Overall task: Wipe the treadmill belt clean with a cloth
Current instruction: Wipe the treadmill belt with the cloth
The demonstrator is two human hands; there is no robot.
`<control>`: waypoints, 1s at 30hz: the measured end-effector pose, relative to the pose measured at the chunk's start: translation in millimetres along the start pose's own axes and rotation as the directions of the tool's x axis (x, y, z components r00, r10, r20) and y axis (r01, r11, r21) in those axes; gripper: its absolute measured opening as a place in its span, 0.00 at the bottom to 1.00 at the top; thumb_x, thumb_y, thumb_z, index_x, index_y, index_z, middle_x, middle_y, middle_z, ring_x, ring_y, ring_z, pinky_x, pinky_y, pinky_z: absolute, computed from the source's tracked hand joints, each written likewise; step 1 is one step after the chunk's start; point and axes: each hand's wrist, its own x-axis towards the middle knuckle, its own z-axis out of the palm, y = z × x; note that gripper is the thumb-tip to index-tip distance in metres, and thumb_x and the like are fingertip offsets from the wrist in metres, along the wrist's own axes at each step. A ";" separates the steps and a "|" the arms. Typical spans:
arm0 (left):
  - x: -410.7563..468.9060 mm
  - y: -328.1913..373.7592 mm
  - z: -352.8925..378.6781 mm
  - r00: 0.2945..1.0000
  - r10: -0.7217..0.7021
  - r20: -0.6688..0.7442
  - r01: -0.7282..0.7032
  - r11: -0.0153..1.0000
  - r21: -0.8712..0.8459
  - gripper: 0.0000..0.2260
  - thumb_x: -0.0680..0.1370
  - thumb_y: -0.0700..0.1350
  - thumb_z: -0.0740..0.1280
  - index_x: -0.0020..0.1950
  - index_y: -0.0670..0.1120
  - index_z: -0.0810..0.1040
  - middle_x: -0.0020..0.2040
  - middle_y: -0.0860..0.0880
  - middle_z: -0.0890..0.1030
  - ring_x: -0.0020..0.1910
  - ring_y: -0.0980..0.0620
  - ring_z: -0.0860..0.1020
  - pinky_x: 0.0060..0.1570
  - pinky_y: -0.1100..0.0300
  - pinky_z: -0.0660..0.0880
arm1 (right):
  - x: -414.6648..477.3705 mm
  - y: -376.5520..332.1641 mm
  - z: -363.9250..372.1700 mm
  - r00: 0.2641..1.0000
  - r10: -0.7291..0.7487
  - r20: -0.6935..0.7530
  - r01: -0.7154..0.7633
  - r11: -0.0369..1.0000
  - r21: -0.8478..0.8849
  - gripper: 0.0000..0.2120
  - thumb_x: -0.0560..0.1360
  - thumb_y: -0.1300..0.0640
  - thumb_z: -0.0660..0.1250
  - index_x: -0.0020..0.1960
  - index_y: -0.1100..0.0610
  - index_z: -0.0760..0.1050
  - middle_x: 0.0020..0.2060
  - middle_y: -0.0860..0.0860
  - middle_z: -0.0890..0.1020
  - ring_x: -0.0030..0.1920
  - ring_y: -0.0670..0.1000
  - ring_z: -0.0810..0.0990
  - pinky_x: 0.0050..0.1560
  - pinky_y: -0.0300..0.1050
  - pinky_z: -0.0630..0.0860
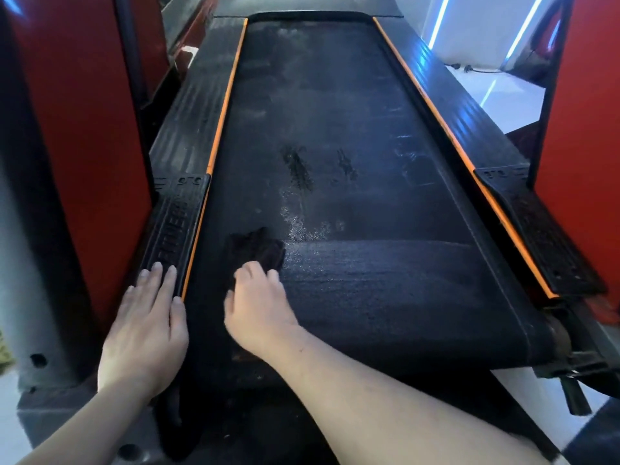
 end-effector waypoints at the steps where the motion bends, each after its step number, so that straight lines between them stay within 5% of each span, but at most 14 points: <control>1: 0.7 -0.3 0.2 1.000 0.003 0.006 -0.003 1.000 0.002 0.24 0.84 0.48 0.49 0.80 0.46 0.54 0.81 0.52 0.50 0.79 0.57 0.45 0.78 0.56 0.43 | 2.1 -5.8 1.0 0.998 -0.023 0.053 0.024 1.000 -0.020 0.18 0.80 0.54 0.61 0.67 0.62 0.70 0.64 0.55 0.69 0.58 0.59 0.69 0.62 0.55 0.70; 7: 1.4 -3.2 1.8 1.000 0.011 0.021 -0.011 1.000 -0.005 0.29 0.79 0.54 0.40 0.81 0.48 0.52 0.80 0.55 0.49 0.79 0.59 0.43 0.78 0.56 0.42 | 10.9 -9.2 -9.5 0.939 -0.093 0.331 0.089 0.996 0.026 0.18 0.81 0.55 0.61 0.69 0.61 0.68 0.73 0.51 0.59 0.63 0.59 0.63 0.65 0.54 0.66; 20: 1.6 -1.6 -0.1 1.000 -0.003 0.018 0.004 1.000 -0.030 0.31 0.79 0.56 0.41 0.80 0.47 0.54 0.80 0.54 0.51 0.79 0.60 0.44 0.78 0.56 0.43 | -16.4 32.1 -18.7 0.999 -0.034 0.029 0.037 0.995 -0.088 0.23 0.77 0.52 0.62 0.69 0.61 0.67 0.65 0.53 0.68 0.53 0.57 0.66 0.61 0.53 0.69; 30: 2.6 -2.3 1.8 1.000 -0.003 -0.001 0.003 1.000 -0.030 0.31 0.79 0.56 0.42 0.80 0.46 0.57 0.80 0.52 0.54 0.79 0.56 0.48 0.78 0.55 0.44 | -64.5 145.1 -91.1 0.977 0.192 -0.088 -0.207 0.954 -0.217 0.25 0.74 0.49 0.60 0.69 0.56 0.69 0.65 0.50 0.71 0.57 0.55 0.71 0.63 0.51 0.70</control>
